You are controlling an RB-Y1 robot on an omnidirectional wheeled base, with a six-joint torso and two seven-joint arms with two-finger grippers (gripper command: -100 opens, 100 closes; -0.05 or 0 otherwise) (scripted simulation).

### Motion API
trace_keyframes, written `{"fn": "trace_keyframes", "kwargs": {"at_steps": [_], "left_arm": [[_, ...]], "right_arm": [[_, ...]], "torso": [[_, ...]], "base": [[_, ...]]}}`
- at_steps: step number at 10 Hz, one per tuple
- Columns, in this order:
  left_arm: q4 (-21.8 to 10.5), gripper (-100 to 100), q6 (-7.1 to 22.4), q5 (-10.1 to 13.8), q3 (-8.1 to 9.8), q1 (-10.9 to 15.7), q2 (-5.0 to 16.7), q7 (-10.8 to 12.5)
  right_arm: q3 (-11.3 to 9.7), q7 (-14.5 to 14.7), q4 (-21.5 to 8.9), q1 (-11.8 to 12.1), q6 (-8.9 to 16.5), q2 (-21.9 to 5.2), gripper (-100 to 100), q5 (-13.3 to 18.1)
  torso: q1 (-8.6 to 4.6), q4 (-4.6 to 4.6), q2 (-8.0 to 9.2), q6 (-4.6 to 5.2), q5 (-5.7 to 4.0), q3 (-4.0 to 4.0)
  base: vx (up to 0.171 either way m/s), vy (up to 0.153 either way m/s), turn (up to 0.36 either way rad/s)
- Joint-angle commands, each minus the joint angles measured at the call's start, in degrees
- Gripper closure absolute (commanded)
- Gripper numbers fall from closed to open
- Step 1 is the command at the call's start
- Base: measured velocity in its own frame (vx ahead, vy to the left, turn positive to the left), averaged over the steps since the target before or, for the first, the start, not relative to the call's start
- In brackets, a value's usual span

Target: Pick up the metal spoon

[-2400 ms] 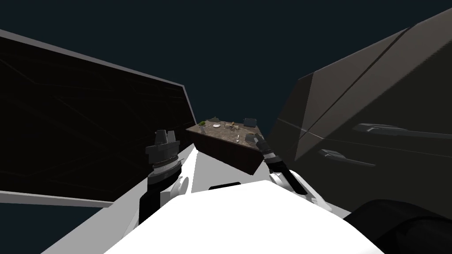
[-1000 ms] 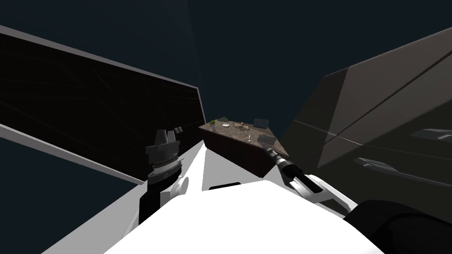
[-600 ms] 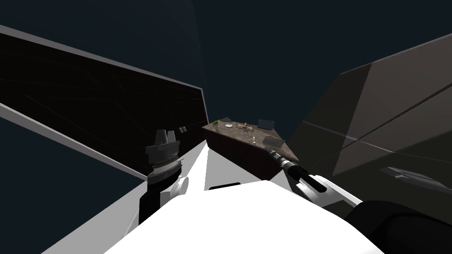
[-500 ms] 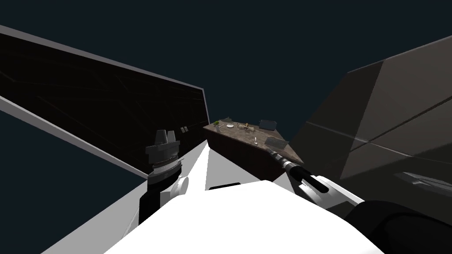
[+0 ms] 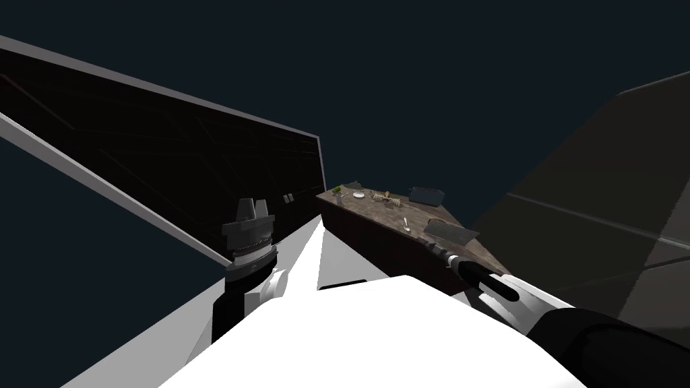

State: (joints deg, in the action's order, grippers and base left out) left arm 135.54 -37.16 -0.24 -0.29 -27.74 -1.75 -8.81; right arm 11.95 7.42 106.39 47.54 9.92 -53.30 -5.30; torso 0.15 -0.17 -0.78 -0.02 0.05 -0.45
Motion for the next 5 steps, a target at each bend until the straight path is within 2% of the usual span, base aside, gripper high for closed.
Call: {"fn": "trace_keyframes", "kwargs": {"at_steps": [1,3,5], "left_arm": [[0.00,0,0.00,0.00,0.00,0.00,0.00,0.00],[0.00,0,0.00,0.00,0.00,0.01,0.00,0.00],[0.00,0,0.00,0.00,0.00,0.00,0.00,0.00]], "right_arm": [[-0.24,0.28,-1.62,0.60,-0.14,-1.12,-100,-0.09],[-0.88,0.99,-4.21,2.41,1.20,-4.16,-100,-0.61],[-1.53,1.69,-6.60,4.10,2.37,-6.91,-100,-1.10]], "torso": [[0.00,0.00,0.00,0.00,0.00,0.00],[0.03,0.09,0.39,0.02,0.00,0.22],[-0.09,0.05,0.20,0.02,-0.01,0.12]], "base": [[0.128,0.043,0.040],[0.129,0.050,0.131],[0.192,0.005,0.125]]}}
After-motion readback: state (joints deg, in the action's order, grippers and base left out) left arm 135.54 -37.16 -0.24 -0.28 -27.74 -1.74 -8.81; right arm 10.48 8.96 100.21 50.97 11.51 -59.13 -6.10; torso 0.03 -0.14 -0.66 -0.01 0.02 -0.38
